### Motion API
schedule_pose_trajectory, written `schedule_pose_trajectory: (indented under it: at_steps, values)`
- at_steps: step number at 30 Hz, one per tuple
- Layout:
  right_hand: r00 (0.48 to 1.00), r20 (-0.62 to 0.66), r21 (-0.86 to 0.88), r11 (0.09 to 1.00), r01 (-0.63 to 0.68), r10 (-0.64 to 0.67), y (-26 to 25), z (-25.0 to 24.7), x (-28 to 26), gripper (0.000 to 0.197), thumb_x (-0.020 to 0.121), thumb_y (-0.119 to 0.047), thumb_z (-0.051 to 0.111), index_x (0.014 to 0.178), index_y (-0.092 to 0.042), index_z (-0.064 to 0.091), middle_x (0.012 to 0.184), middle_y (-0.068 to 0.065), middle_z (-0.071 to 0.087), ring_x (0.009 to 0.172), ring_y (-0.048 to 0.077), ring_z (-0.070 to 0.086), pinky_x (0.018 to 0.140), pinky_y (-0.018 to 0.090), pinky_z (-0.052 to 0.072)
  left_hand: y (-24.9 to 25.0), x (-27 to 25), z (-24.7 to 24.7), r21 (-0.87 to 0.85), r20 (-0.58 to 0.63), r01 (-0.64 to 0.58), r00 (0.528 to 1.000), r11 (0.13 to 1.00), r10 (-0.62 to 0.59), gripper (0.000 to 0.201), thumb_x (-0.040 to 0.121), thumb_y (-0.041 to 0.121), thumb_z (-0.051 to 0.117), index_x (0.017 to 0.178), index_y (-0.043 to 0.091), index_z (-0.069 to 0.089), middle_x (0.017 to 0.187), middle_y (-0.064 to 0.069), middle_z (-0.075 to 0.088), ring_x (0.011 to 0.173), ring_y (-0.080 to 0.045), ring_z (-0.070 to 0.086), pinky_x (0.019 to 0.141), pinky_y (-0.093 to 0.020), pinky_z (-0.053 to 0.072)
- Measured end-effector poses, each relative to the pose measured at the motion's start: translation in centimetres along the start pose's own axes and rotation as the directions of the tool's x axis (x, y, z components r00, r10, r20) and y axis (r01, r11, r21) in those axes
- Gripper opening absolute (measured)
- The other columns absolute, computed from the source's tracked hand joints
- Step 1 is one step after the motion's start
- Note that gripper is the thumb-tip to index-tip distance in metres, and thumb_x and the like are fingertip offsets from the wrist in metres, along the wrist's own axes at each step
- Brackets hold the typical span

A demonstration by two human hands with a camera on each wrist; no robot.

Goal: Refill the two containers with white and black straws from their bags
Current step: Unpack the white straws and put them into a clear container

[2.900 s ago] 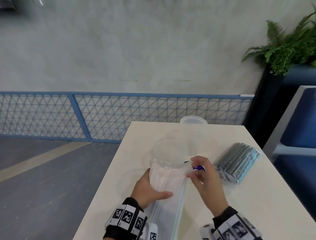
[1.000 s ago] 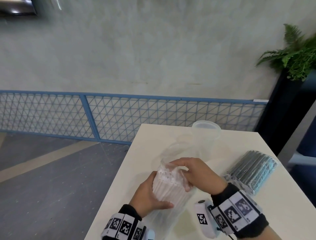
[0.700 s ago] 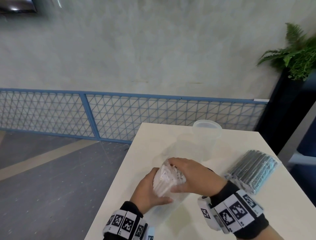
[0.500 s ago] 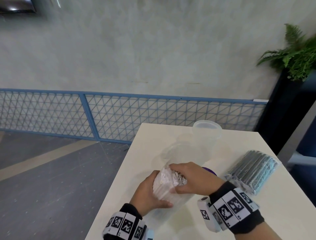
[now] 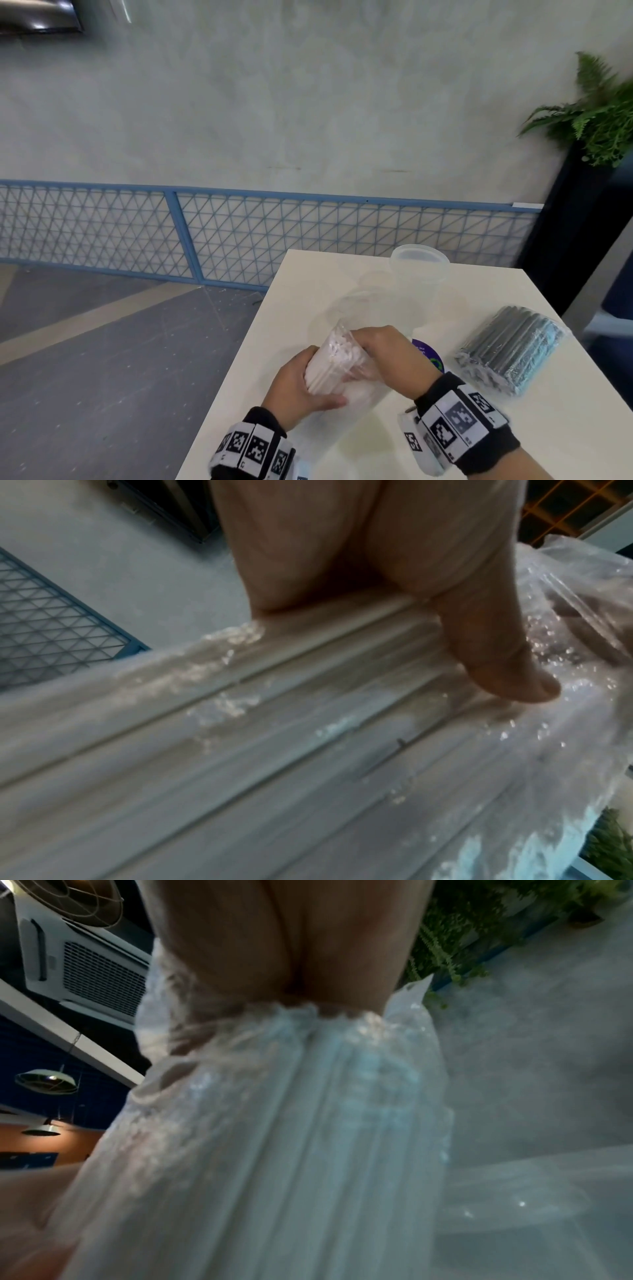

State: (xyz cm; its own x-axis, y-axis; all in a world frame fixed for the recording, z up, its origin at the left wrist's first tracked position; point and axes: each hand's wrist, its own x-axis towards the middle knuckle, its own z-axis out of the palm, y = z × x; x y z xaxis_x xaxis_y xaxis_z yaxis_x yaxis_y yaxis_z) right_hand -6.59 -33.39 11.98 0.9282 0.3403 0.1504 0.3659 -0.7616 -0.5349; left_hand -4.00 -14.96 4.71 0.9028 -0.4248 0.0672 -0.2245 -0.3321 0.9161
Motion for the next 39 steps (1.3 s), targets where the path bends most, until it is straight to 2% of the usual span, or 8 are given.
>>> schedule_pose_trajectory:
  at_steps: [3,6,11,18,22,26,36,39]
  values:
    - [0.996,-0.092,0.024,1.0,0.007,-0.005,0.2,-1.2,0.1,0.033,0.067,-0.034,0.078,0.059,-0.031,0.046,0.053,-0.015,0.046,0.052,0.0,0.048,0.051,0.011,0.031,0.1,0.1,0.0,-0.054,-0.017,-0.006,1.0,0.999,0.005,0.061,0.049,0.043,0.086,0.1,0.022,0.06,0.093,-0.005,0.067,0.088,-0.022,0.063,0.08,-0.043,0.051]
    - [0.99,-0.142,-0.003,1.0,0.005,-0.005,0.6,-2.1,0.2,0.031,0.064,-0.028,0.083,0.082,-0.033,0.059,0.051,-0.016,0.048,0.05,-0.003,0.047,0.052,0.007,0.031,0.4,0.4,0.2,-0.09,0.005,-0.014,1.0,0.996,0.014,0.063,0.054,0.043,0.085,0.107,0.019,0.059,0.099,-0.008,0.067,0.092,-0.024,0.064,0.081,-0.043,0.053]
    - [0.987,-0.159,-0.024,0.999,-0.034,0.03,1.0,-2.6,0.3,0.037,0.064,-0.032,0.083,0.097,-0.019,0.073,0.083,0.004,0.074,0.073,0.019,0.066,0.064,0.01,0.042,0.1,0.5,0.9,-0.153,0.041,0.007,0.999,0.988,-0.001,0.067,0.057,0.041,0.083,0.115,0.02,0.055,0.109,-0.007,0.066,0.1,-0.018,0.064,0.087,-0.037,0.054]
    - [0.963,-0.261,0.067,0.996,-0.054,0.07,0.4,-5.3,-0.1,0.031,0.066,-0.024,0.082,0.095,-0.02,0.074,0.088,-0.009,0.073,0.079,0.011,0.061,0.067,0.011,0.045,-0.9,-0.4,1.4,-0.157,0.042,0.069,0.997,0.985,-0.063,0.061,0.054,0.043,0.083,0.107,0.036,0.054,0.108,0.008,0.067,0.102,-0.005,0.063,0.087,-0.024,0.052]
    - [0.962,-0.248,0.317,0.948,-0.029,0.112,-0.1,-3.3,-0.5,0.05,0.066,-0.015,0.081,0.108,-0.031,0.06,0.097,-0.01,0.066,0.075,0.004,0.061,0.071,0.012,0.049,0.6,0.1,1.1,-0.149,0.0,-0.02,1.0,0.989,0.021,0.053,0.068,0.021,0.082,0.112,0.029,0.053,0.107,0.013,0.067,0.102,0.002,0.062,0.084,-0.012,0.047]
    - [0.964,-0.185,0.352,0.929,-0.118,0.192,-0.1,0.4,-1.0,0.073,0.063,-0.011,0.079,0.118,-0.035,0.038,0.086,-0.004,0.068,0.063,0.004,0.061,0.062,0.02,0.052,1.6,0.1,1.5,-0.165,-0.007,-0.074,0.997,0.983,0.074,0.045,0.072,0.013,0.078,0.109,0.021,0.054,0.103,0.004,0.069,0.098,-0.006,0.064,0.084,-0.017,0.048]
    - [0.903,-0.367,0.488,0.873,-0.018,0.224,-2.2,2.0,0.3,0.016,0.085,-0.01,0.063,0.09,-0.017,0.049,0.075,-0.007,0.056,0.069,0.0,0.056,0.064,0.007,0.039,1.2,-0.4,1.5,-0.139,-0.067,-0.109,0.993,0.984,0.1,0.051,0.068,0.049,0.068,0.112,0.031,0.049,0.112,0.003,0.064,0.105,-0.009,0.06,0.092,-0.032,0.05]
    - [0.874,-0.42,0.567,0.822,0.043,0.244,-2.2,1.0,1.0,0.014,0.087,-0.008,0.06,0.091,-0.016,0.05,0.075,-0.002,0.058,0.067,0.001,0.056,0.065,0.008,0.04,0.7,-0.5,1.3,-0.082,-0.09,-0.131,0.988,0.988,0.123,0.052,0.073,0.055,0.061,0.11,0.02,0.05,0.105,-0.004,0.066,0.097,-0.013,0.061,0.089,-0.036,0.049]
